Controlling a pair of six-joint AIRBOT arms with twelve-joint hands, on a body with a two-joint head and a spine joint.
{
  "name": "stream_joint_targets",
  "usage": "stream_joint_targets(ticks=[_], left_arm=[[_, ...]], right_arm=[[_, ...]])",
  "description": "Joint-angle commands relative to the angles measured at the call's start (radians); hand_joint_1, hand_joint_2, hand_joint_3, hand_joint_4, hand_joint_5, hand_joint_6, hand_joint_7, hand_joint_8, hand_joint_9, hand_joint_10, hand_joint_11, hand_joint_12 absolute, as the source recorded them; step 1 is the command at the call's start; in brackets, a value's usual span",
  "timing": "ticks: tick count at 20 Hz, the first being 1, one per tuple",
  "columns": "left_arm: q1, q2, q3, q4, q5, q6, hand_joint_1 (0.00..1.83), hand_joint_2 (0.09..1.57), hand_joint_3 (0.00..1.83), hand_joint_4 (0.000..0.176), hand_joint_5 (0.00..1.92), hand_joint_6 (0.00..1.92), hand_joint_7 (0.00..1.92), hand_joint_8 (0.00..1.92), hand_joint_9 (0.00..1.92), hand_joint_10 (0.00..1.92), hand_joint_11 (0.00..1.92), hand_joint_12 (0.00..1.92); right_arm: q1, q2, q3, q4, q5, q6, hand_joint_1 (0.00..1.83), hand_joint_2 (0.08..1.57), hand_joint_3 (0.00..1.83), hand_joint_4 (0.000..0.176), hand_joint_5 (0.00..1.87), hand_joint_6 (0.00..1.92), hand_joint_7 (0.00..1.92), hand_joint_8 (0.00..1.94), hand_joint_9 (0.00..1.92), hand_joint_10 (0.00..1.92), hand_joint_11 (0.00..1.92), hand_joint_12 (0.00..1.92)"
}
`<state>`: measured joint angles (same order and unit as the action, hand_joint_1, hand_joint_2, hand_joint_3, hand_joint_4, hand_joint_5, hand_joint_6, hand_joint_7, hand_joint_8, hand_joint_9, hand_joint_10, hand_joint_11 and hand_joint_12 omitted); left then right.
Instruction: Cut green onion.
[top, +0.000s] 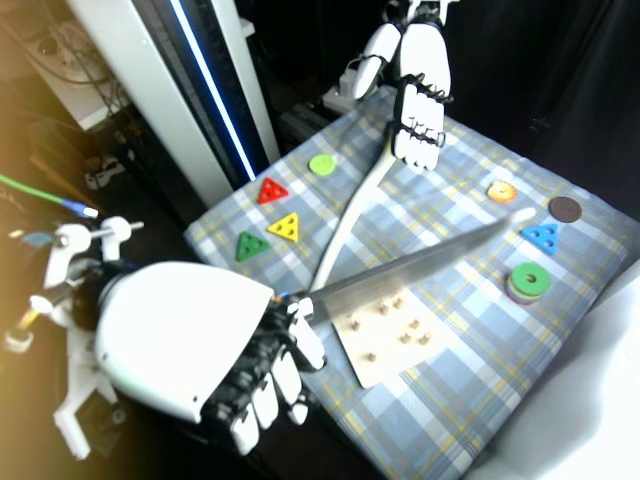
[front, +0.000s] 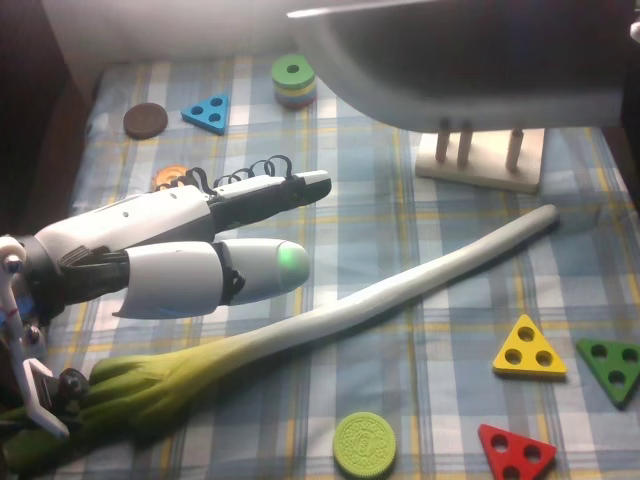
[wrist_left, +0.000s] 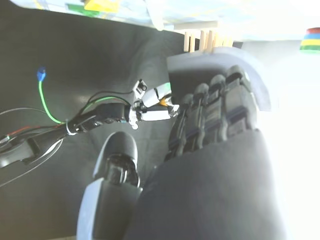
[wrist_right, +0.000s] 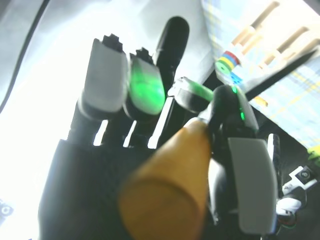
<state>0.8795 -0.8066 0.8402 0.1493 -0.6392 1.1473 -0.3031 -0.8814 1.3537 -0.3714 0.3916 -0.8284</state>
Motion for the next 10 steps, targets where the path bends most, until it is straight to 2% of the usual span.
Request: stream_joint_targets(ticks=[1, 4, 5, 6, 7, 8, 9, 10], left_arm=[[-0.005, -0.005, -0.001, -0.01, -0.11, -0.004, 0.0, 1.34, 0.0, 0.0, 0.06, 0.0, 0.04, 0.0, 0.0, 0.0, 0.0, 0.0], [-0.005, -0.008, 0.0, -0.009, -0.11, -0.004, 0.0, 1.33, 0.0, 0.0, 0.06, 0.0, 0.04, 0.0, 0.0, 0.0, 0.0, 0.0], [-0.005, -0.008, 0.0, -0.009, -0.111, -0.004, 0.0, 1.33, 0.0, 0.0, 0.04, 0.0, 0.01, 0.0, 0.0, 0.0, 0.0, 0.0], [-0.005, -0.008, 0.0, -0.009, -0.112, -0.004, 0.0, 1.33, 0.0, 0.0, 0.05, 0.01, 0.03, 0.01, 0.0, 0.0, 0.0, 0.0], [-0.005, -0.009, 0.0, -0.009, -0.112, -0.004, 0.0, 1.34, 0.0, 0.0, 0.07, 0.01, 0.04, 0.01, 0.0, 0.0, 0.0, 0.0], [-0.004, -0.009, 0.0, -0.009, -0.112, -0.004, 0.0, 1.34, 0.0, 0.0, 0.08, 0.02, 0.04, 0.01, 0.0, 0.0, 0.0, 0.0], [-0.003, -0.009, -0.001, -0.009, -0.112, -0.005, 0.0, 1.34, 0.0, 0.0, 0.07, 0.01, 0.04, 0.01, 0.0, 0.0, 0.0, 0.0], [-0.002, -0.008, -0.001, -0.009, -0.113, -0.005, 0.0, 1.34, 0.0, 0.0, 0.06, 0.01, 0.04, 0.01, 0.0, 0.0, 0.0, 0.0]], right_arm=[[0.021, 0.009, 0.014, 0.029, 0.093, 0.001, 0.54, 1.44, 0.0, 0.126, 1.03, 1.92, 1.32, 1.94, 1.46, 1.92, 1.5, 1.92], [0.024, 0.009, 0.019, 0.029, 0.08, 0.001, 0.56, 1.45, 0.0, 0.131, 1.0, 1.92, 1.27, 1.94, 1.41, 1.92, 1.46, 1.92], [0.024, 0.009, 0.019, 0.029, 0.076, 0.001, 0.52, 1.44, 0.0, 0.129, 0.96, 1.92, 1.24, 1.94, 1.4, 1.92, 1.44, 1.92], [0.024, 0.009, 0.02, 0.029, 0.073, 0.001, 0.52, 1.43, 0.0, 0.119, 0.9, 1.92, 1.2, 1.94, 1.38, 1.92, 1.43, 1.92], [0.024, 0.009, 0.019, 0.029, 0.072, 0.001, 0.51, 1.41, 0.0, 0.126, 1.04, 1.92, 1.32, 1.94, 1.47, 1.92, 1.5, 1.92], [0.024, 0.009, 0.019, 0.029, 0.072, 0.001, 0.54, 1.41, 0.0, 0.128, 1.1, 1.92, 1.36, 1.94, 1.5, 1.92, 1.53, 1.92], [0.024, 0.007, 0.018, 0.029, 0.071, 0.001, 0.56, 1.39, 0.0, 0.129, 1.12, 1.92, 1.37, 1.94, 1.52, 1.92, 1.55, 1.92], [0.025, 0.005, 0.015, 0.035, 0.071, 0.001, 0.54, 1.38, 0.0, 0.129, 1.06, 1.92, 1.35, 1.94, 1.52, 1.92, 1.56, 1.92]])
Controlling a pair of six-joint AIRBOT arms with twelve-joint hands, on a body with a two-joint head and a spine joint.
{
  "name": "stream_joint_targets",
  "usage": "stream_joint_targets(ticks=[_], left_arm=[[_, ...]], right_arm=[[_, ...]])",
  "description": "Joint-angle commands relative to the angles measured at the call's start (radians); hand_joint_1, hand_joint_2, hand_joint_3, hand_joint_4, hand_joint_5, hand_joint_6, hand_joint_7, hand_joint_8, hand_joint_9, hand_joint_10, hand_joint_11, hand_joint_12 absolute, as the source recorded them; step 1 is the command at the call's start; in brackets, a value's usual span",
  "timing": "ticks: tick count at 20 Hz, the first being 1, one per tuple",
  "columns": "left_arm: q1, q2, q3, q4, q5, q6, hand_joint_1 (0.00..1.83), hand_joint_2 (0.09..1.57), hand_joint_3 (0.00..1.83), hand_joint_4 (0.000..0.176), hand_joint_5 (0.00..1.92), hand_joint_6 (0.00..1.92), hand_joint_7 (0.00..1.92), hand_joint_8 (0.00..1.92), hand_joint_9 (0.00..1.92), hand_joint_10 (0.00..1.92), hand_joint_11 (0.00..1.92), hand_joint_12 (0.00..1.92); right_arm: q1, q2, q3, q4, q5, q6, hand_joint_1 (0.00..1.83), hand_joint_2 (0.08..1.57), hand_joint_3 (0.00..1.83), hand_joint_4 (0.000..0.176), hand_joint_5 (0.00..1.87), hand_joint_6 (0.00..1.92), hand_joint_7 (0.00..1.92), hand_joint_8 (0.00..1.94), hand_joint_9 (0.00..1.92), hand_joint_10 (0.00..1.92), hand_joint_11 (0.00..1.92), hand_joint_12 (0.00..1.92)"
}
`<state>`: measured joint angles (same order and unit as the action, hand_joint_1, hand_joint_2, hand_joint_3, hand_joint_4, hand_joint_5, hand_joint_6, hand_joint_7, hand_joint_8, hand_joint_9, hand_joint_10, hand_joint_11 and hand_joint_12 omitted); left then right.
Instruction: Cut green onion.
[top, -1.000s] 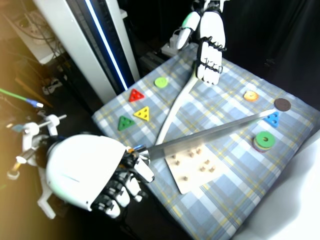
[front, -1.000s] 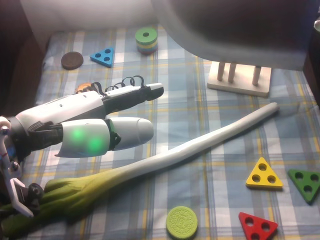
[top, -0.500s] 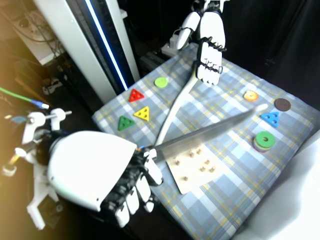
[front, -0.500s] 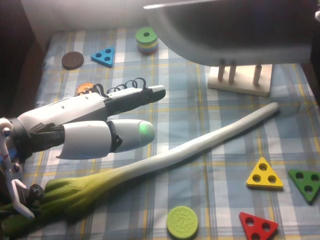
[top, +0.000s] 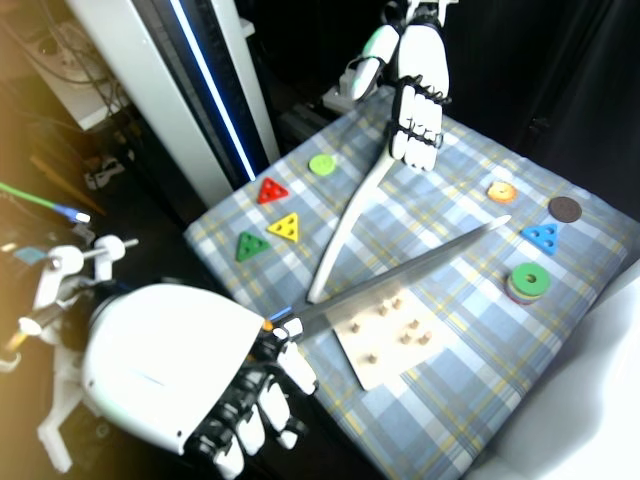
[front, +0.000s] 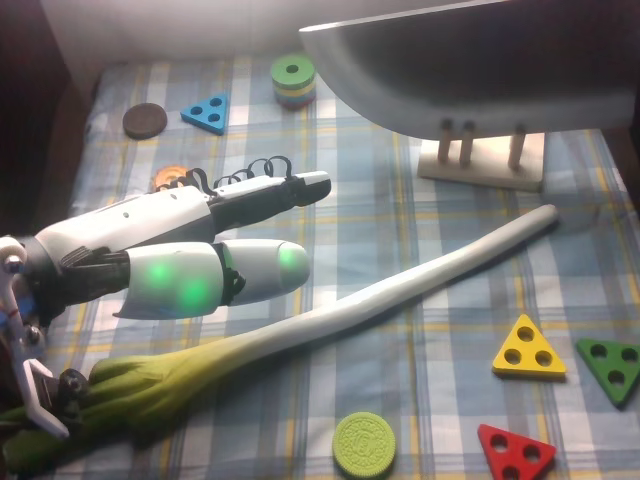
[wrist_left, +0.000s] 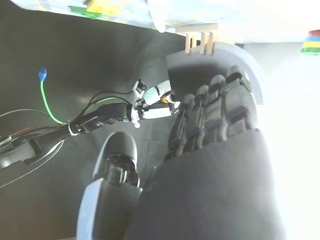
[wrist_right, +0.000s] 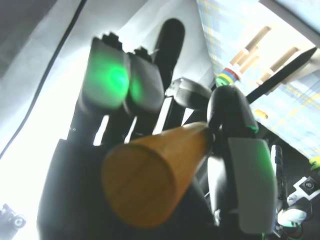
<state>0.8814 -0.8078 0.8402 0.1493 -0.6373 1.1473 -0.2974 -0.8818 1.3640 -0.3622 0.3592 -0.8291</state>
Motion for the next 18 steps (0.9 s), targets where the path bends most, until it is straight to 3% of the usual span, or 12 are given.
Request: stream_joint_targets(ticks=[1, 4, 5, 6, 7, 8, 9, 10, 11, 13, 17, 18], left_arm=[[-0.002, -0.006, -0.002, -0.01, -0.119, -0.005, 0.0, 1.34, 0.0, 0.0, 0.06, 0.0, 0.03, 0.0, 0.0, 0.0, 0.0, 0.0], [0.001, -0.006, -0.004, -0.012, -0.128, -0.005, 0.0, 1.35, 0.0, 0.0, 0.07, 0.01, 0.04, 0.01, 0.0, 0.0, 0.0, 0.0], [0.001, -0.005, -0.003, -0.014, -0.131, -0.005, 0.0, 1.35, 0.0, 0.0, 0.06, 0.0, 0.04, 0.0, 0.0, 0.0, 0.0, 0.0], [0.002, -0.001, -0.002, -0.022, -0.141, -0.005, 0.0, 1.35, 0.0, 0.0, 0.05, 0.0, 0.01, 0.0, 0.0, 0.0, 0.0, 0.0], [0.006, 0.005, -0.002, -0.037, -0.159, -0.005, 0.0, 1.38, 0.0, 0.0, 0.13, 0.01, 0.09, 0.01, 0.04, 0.01, 0.0, 0.0], [0.019, 0.021, -0.003, -0.063, -0.196, -0.005, 0.0, 1.39, 0.0, 0.0, 0.18, 0.01, 0.15, 0.01, 0.1, 0.01, 0.0, 0.0], [0.03, 0.038, -0.004, -0.087, -0.231, -0.005, 0.0, 1.38, 0.0, 0.0, 0.14, 0.0, 0.12, 0.0, 0.07, 0.0, 0.0, 0.0], [0.036, 0.05, -0.004, -0.108, -0.258, -0.005, 0.0, 1.39, 0.0, 0.0, 0.11, 0.0, 0.1, 0.0, 0.04, 0.0, 0.0, 0.0], [0.043, 0.071, -0.002, -0.138, -0.3, -0.005, 0.0, 1.39, 0.0, 0.0, 0.05, 0.0, 0.09, 0.0, 0.04, 0.0, 0.0, 0.0], [0.054, 0.11, 0.003, -0.194, -0.375, -0.005, 0.0, 1.32, 0.0, 0.0, 0.12, 0.01, 0.13, 0.0, 0.07, 0.01, 0.0, 0.0], [0.102, 0.185, 0.009, -0.329, -0.587, -0.007, 0.34, 1.31, 0.0, 0.0, 0.07, 0.0, 0.04, 0.0, 0.03, 0.0, 0.0, 0.0], [0.112, 0.197, 0.007, -0.344, -0.629, -0.01, 0.67, 1.2, 0.0, 0.0, 0.07, 0.0, 0.04, 0.0, 0.02, 0.0, 0.0, 0.0]], right_arm=[[0.014, 0.007, 0.0, 0.042, 0.109, 0.002, 0.5, 1.38, 0.0, 0.128, 1.02, 1.92, 1.32, 1.94, 1.49, 1.92, 1.53, 1.92], [-0.1, 0.005, -0.011, 0.16, 0.192, 0.002, 0.53, 1.38, 0.0, 0.127, 0.98, 1.92, 1.18, 1.94, 1.32, 1.92, 1.37, 1.92], [-0.157, 0.001, -0.01, 0.214, 0.231, 0.002, 0.59, 1.36, 0.0, 0.036, 0.8, 1.88, 1.04, 1.94, 1.17, 1.92, 1.21, 1.92], [-0.196, 0.001, -0.012, 0.255, 0.258, 0.002, 0.76, 1.33, 0.0, 0.148, 0.65, 1.6, 0.76, 1.6, 0.82, 1.79, 0.79, 1.92], [-0.223, 0.003, -0.018, 0.284, 0.278, 0.002, 0.63, 1.27, 0.0, 0.023, 0.55, 0.71, 0.63, 0.92, 0.64, 1.26, 0.56, 1.59], [-0.25, 0.007, -0.027, 0.312, 0.3, 0.002, 0.61, 1.24, 0.0, 0.015, 0.54, 0.23, 0.64, 0.54, 0.61, 0.92, 0.45, 1.36], [-0.265, 0.014, -0.035, 0.323, 0.309, 0.002, 0.61, 1.17, 0.0, 0.012, 0.36, 0.05, 0.53, 0.19, 0.52, 0.46, 0.31, 0.97], [-0.272, 0.021, -0.042, 0.331, 0.316, 0.002, 0.67, 1.09, 0.0, 0.056, 0.17, 0.01, 0.38, 0.04, 0.4, 0.15, 0.18, 0.64], [-0.281, 0.034, -0.049, 0.34, 0.324, 0.002, 0.71, 1.01, 0.0, 0.099, 0.03, 0.0, 0.25, 0.01, 0.29, 0.04, 0.05, 0.44], [-0.283, 0.057, -0.06, 0.347, 0.337, 0.002, 0.69, 0.92, 0.0, 0.167, 0.0, 0.0, 0.15, 0.0, 0.19, 0.01, 0.0, 0.16], [-0.283, 0.132, -0.136, 0.355, 0.498, 0.002, 0.8, 0.95, 0.01, 0.176, 0.0, 0.0, 0.02, 0.0, 0.04, 0.0, 0.0, 0.0], [-0.283, 0.145, -0.151, 0.355, 0.532, 0.002, 0.78, 0.98, 0.02, 0.176, 0.0, 0.0, 0.0, 0.0, 0.01, 0.0, 0.0, 0.0]])
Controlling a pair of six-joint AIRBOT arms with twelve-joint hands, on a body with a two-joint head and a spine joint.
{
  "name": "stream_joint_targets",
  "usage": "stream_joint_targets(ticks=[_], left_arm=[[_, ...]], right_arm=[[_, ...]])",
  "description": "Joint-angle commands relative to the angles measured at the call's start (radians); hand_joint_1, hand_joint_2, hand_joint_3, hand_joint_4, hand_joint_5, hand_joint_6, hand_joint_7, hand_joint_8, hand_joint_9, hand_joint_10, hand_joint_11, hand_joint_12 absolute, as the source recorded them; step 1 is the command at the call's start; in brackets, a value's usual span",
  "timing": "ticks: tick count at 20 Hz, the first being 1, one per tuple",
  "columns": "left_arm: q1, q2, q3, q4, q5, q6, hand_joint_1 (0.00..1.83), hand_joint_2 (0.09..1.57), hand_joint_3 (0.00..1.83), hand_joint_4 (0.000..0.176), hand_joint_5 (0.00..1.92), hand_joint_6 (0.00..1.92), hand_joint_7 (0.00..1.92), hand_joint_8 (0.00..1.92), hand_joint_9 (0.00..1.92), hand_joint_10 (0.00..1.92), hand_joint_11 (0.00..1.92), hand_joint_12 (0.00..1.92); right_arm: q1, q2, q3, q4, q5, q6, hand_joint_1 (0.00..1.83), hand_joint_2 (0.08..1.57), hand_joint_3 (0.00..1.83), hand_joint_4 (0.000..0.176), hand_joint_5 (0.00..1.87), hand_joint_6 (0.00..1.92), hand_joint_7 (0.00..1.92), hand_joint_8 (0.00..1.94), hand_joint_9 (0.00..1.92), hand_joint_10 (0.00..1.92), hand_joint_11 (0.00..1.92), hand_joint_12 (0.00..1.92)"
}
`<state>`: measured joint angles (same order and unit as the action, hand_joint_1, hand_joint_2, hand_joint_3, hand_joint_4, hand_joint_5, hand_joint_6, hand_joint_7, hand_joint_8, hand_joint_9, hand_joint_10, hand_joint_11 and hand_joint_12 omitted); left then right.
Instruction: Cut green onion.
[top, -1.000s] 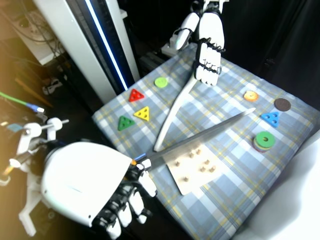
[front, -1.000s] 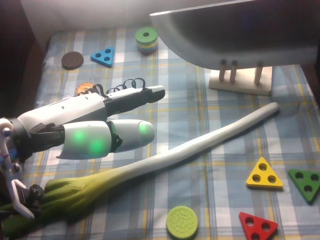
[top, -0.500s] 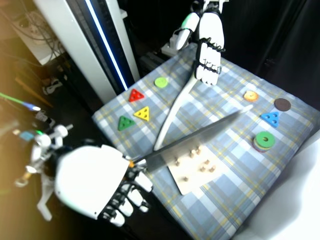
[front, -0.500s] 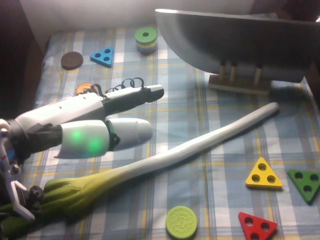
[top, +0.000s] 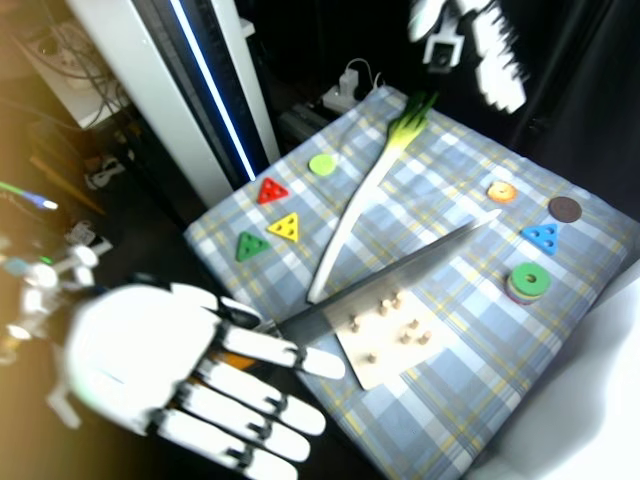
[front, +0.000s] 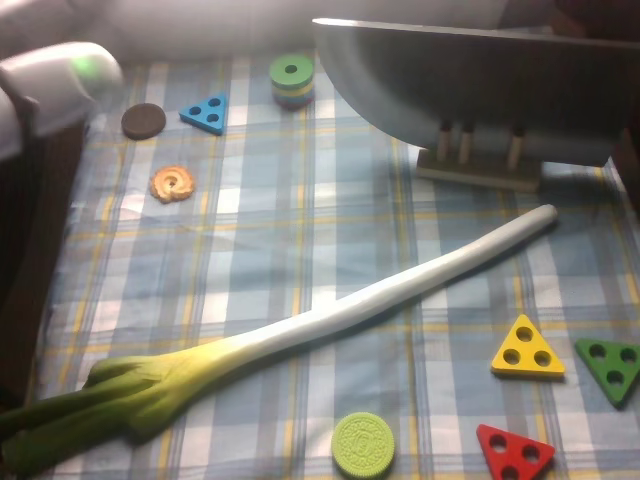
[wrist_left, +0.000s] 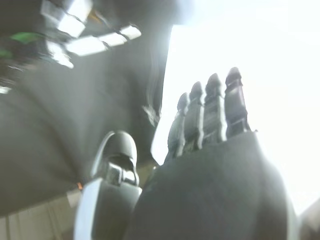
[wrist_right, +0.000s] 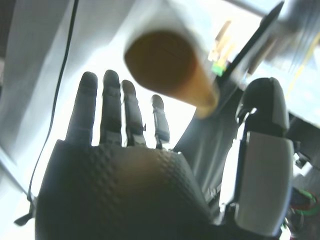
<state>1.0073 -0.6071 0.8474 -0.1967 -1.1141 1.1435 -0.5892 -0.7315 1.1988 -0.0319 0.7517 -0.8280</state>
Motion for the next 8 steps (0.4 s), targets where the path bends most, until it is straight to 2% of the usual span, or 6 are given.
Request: stream_joint_targets(ticks=[1, 3, 4, 6, 7, 8], left_arm=[[0.003, 0.011, -0.004, -0.022, -0.23, -0.013, 0.73, 1.21, 0.0, 0.0, 0.09, 0.0, 0.08, 0.0, 0.08, 0.01, 0.06, 0.03], [0.029, 0.021, -0.008, -0.05, -0.353, -0.028, 0.55, 1.2, 0.0, 0.0, 0.19, 0.01, 0.16, 0.0, 0.11, 0.0, 0.04, 0.06], [0.042, 0.021, -0.007, -0.053, -0.402, -0.05, 0.56, 1.21, 0.0, 0.0, 0.18, 0.0, 0.17, 0.0, 0.1, 0.0, 0.01, 0.01], [0.066, 0.021, -0.005, -0.053, -0.476, -0.102, 0.43, 1.3, 0.0, 0.0, 0.18, 0.0, 0.28, 0.02, 0.29, 0.01, 0.0, 0.62], [0.072, 0.021, -0.005, -0.053, -0.507, -0.125, 0.34, 1.31, 0.0, 0.0, 0.22, 0.0, 0.39, 0.01, 0.42, 0.01, 0.02, 0.88], [0.077, 0.015, 0.0, -0.047, -0.549, -0.167, 0.25, 1.29, 0.0, 0.0, 0.28, 0.01, 0.4, 0.0, 0.43, 0.0, 0.0, 0.89]], right_arm=[[0.003, 0.021, -0.017, 0.025, 0.209, 0.001, 0.7, 0.98, 0.02, 0.176, 0.0, 0.0, 0.0, 0.0, 0.0, 0.0, 0.0, 0.0], [-0.036, 0.061, -0.071, 0.036, 0.33, 0.001, 0.7, 0.93, 0.0, 0.176, 0.0, 0.0, 0.02, 0.01, 0.0, 0.0, 0.0, 0.0], [-0.072, 0.08, -0.104, 0.044, 0.403, 0.001, 0.66, 0.98, 0.0, 0.154, 0.0, 0.0, 0.08, 0.01, 0.04, 0.01, 0.0, 0.0], [-0.196, 0.086, -0.153, 0.089, 0.578, 0.001, 0.55, 1.07, 0.01, 0.114, 0.17, 0.01, 0.18, 0.0, 0.13, 0.0, 0.09, 0.05], [-0.258, 0.083, -0.172, 0.115, 0.676, 0.001, 0.7, 1.08, 0.0, 0.137, 0.36, 0.03, 0.21, 0.0, 0.16, 0.01, 0.09, 0.04], [-0.33, 0.08, -0.196, 0.139, 0.782, 0.001, 0.85, 1.02, 0.0, 0.129, 0.31, 0.0, 0.27, 0.01, 0.25, 0.01, 0.17, 0.07]])
